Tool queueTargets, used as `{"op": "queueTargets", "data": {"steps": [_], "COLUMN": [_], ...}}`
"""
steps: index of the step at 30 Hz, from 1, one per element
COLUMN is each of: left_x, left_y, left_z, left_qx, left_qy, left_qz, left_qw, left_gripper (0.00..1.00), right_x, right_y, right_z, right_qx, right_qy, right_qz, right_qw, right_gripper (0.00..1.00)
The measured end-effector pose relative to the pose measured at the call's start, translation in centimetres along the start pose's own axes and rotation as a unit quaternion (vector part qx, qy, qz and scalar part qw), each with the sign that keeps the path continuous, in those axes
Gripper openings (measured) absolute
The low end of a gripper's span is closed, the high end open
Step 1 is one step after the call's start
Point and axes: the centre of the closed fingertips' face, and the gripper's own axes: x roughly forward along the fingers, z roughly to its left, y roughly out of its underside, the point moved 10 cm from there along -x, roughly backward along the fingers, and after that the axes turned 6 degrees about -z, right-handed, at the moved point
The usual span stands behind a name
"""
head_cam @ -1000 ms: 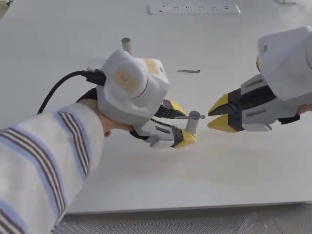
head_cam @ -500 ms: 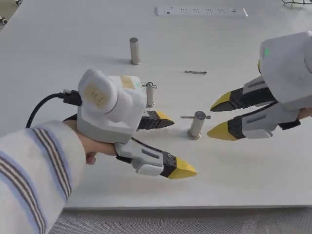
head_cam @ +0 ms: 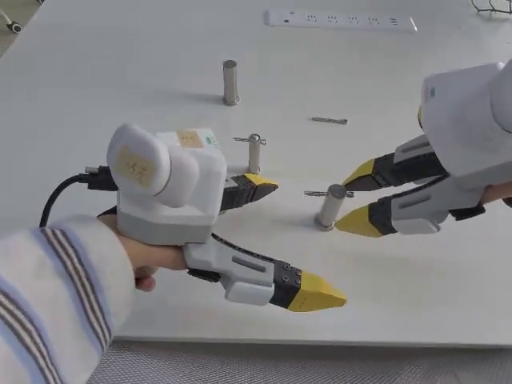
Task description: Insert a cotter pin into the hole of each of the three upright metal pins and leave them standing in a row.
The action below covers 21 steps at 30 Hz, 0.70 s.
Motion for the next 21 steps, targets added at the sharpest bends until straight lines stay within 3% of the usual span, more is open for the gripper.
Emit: {"op": "queueTargets", "data": {"steps": [14, 21], "left_x": [-1.4, -1.8], "left_y": [0.2, 0.2], "left_z": [0.6, 0.6], "left_qx": [0.005, 0.002], "left_qy": [-0.010, -0.012], "left_qz": [0.005, 0.008], "left_qw": [0.9999, 0.9999], "left_gripper": [0.99, 0.99], "right_x": [1.1, 1.2], "right_y": [-0.5, -0.4], "right_z": [-0.2, -0.6], "right_qx": [0.010, 0.010], "right_qy": [-0.002, 0.004], "right_qz": [-0.003, -0.001], "right_qw": [0.9999, 0.9999], "right_gripper": [0.20, 0.13]}}
